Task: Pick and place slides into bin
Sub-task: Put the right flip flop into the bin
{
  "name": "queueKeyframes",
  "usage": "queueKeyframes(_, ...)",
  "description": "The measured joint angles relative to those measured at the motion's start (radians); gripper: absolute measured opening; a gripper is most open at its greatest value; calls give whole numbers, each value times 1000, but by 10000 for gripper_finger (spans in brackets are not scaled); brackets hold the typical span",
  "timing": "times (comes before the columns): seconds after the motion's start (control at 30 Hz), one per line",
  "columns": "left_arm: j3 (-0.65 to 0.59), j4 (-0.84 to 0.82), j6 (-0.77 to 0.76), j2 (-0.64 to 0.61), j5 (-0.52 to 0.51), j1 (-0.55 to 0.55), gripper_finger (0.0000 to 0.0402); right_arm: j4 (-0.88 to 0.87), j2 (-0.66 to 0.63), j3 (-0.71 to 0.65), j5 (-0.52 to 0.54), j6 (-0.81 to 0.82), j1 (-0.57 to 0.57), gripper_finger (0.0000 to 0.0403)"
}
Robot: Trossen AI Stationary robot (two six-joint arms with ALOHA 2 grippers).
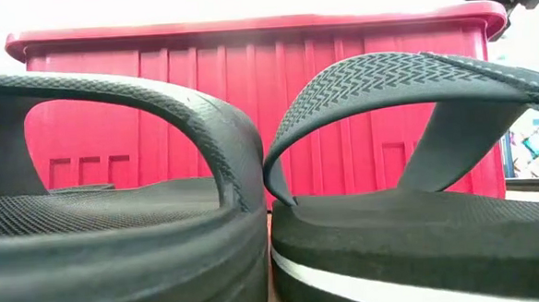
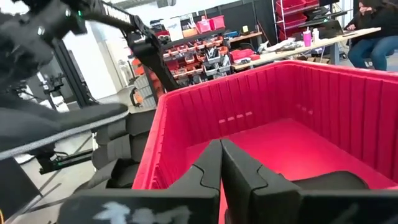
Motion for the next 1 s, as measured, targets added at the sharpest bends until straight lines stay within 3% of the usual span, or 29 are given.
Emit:
queueKeyframes(0.3, 0, -370, -73, -208, -175, 37, 0, -1, 2, 0, 54, 3, 0, 0)
queueKeyframes(0.5, 0, -483, 24, -325, -191, 175, 0, 58, 3, 0, 54, 8, 0, 0)
queueKeyframes(0.73, -2, -661, 268, -361, -90, 475, 0, 113, 3, 0, 76, -29, 0, 0)
queueKeyframes(0.87, -5, -817, 504, -305, -8, 603, 0, 110, 3, 0, 103, -66, 0, 0)
queueKeyframes(1.0, -22, -807, 674, -228, 61, 673, 0, 110, 3, 0, 137, -101, 0, 0)
